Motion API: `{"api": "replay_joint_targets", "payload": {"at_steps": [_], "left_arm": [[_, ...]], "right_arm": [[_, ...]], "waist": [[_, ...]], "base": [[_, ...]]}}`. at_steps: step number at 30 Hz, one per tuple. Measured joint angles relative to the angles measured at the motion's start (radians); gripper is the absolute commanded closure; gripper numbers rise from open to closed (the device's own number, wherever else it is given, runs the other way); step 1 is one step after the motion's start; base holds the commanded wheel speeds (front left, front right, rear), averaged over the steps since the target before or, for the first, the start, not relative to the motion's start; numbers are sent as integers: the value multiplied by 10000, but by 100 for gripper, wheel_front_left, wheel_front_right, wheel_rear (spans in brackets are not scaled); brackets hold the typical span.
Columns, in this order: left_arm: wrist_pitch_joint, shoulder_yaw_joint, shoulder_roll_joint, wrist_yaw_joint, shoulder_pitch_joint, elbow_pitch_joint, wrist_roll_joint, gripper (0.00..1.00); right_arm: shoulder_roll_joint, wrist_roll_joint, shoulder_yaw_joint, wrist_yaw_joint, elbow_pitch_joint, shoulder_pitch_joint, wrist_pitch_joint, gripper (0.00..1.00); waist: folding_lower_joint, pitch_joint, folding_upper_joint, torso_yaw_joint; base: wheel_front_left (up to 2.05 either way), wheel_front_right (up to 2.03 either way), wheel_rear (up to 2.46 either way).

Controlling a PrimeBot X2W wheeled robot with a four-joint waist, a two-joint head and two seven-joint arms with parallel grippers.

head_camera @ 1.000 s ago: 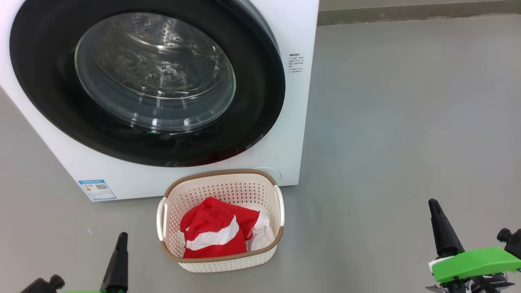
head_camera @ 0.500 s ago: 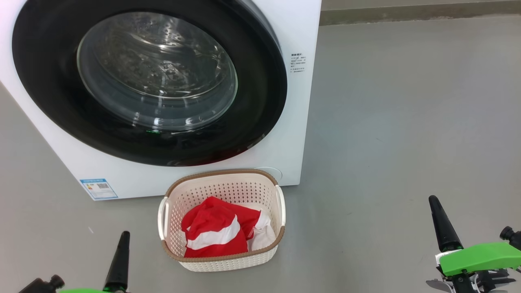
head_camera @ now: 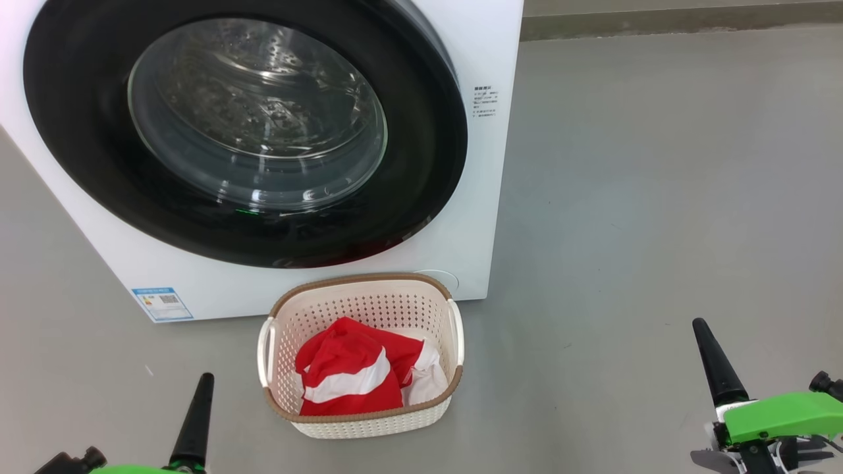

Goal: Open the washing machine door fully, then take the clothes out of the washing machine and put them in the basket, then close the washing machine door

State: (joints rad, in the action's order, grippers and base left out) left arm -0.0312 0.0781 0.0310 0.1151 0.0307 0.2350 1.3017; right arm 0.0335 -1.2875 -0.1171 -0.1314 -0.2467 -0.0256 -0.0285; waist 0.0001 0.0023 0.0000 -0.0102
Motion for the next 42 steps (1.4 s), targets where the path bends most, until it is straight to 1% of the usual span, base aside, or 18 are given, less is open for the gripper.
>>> {"api": "replay_joint_targets", "payload": {"at_steps": [19, 26, 42], "left_arm": [[-558, 12, 12, 13, 303, 230, 2188, 100], [-755, 15, 13, 82, 375, 291, 2938, 100], [-763, 15, 13, 82, 382, 309, 2999, 100]], "right_arm": [[25, -2263, -79, 13, -163, -207, -571, 100], [33, -3047, -105, 15, -213, -363, -780, 100], [35, -3156, -119, 15, -224, -382, -786, 100]], "waist": [[0, 6, 0, 76], [0, 8, 0, 102], [0, 7, 0, 102]], "base": [[0, 0, 0], [0, 0, 0], [0, 0, 0]]}}
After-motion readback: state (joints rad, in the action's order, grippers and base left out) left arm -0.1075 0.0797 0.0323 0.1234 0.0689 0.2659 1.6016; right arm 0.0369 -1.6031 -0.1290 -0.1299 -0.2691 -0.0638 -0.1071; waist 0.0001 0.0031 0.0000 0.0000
